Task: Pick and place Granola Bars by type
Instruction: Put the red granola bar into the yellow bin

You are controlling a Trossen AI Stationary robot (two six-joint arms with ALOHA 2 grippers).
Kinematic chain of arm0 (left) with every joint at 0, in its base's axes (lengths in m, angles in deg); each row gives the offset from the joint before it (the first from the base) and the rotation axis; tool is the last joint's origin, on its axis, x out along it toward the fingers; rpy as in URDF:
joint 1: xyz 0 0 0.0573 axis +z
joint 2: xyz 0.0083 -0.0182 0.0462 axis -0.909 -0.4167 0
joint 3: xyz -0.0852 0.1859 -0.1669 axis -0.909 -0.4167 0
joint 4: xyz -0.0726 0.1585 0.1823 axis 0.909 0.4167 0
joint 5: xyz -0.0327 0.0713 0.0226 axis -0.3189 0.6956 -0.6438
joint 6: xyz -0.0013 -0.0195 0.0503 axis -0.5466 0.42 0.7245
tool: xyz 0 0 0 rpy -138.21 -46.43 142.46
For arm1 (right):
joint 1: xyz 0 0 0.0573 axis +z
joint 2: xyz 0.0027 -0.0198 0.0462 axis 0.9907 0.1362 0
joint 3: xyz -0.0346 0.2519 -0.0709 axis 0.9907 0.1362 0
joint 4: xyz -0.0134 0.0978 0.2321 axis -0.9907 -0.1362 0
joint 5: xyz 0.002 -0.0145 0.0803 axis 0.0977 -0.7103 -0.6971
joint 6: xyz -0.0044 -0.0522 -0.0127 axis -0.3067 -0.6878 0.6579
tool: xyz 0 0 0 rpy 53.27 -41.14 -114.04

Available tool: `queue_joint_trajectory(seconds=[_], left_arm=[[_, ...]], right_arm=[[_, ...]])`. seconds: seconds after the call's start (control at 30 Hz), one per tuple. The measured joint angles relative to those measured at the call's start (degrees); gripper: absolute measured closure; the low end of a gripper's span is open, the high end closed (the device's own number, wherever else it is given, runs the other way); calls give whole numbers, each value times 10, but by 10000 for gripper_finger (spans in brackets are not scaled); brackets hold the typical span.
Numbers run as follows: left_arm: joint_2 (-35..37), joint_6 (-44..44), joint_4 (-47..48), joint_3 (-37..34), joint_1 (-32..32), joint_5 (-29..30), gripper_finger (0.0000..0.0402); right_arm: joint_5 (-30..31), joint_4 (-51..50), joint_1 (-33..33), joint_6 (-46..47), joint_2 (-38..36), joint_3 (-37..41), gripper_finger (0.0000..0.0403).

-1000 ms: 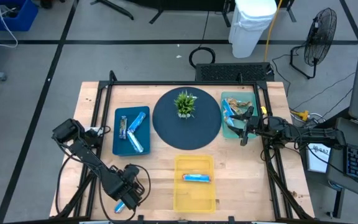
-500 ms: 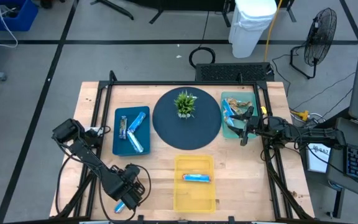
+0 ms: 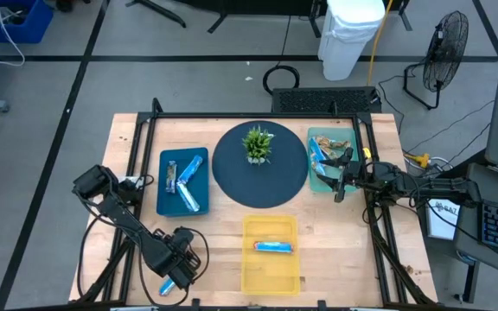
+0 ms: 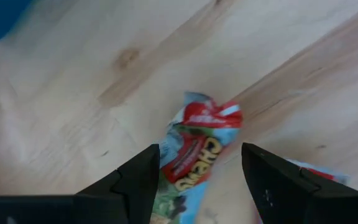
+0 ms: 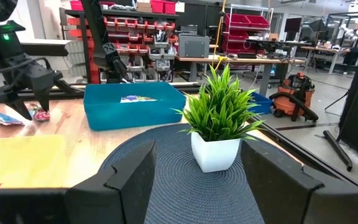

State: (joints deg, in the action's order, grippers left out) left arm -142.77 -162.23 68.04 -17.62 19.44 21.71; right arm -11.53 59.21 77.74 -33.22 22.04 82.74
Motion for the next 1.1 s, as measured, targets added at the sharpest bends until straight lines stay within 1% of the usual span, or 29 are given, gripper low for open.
queue_joint_trajectory(seconds=[0.23, 1.1], left_arm=[[0, 5, -9, -7, 0, -6, 179], [0, 2, -12, -7, 0, 2, 174]], right_arm=[[0, 0, 0, 0, 0, 0, 177], [0, 0, 0, 0, 0, 0, 177]])
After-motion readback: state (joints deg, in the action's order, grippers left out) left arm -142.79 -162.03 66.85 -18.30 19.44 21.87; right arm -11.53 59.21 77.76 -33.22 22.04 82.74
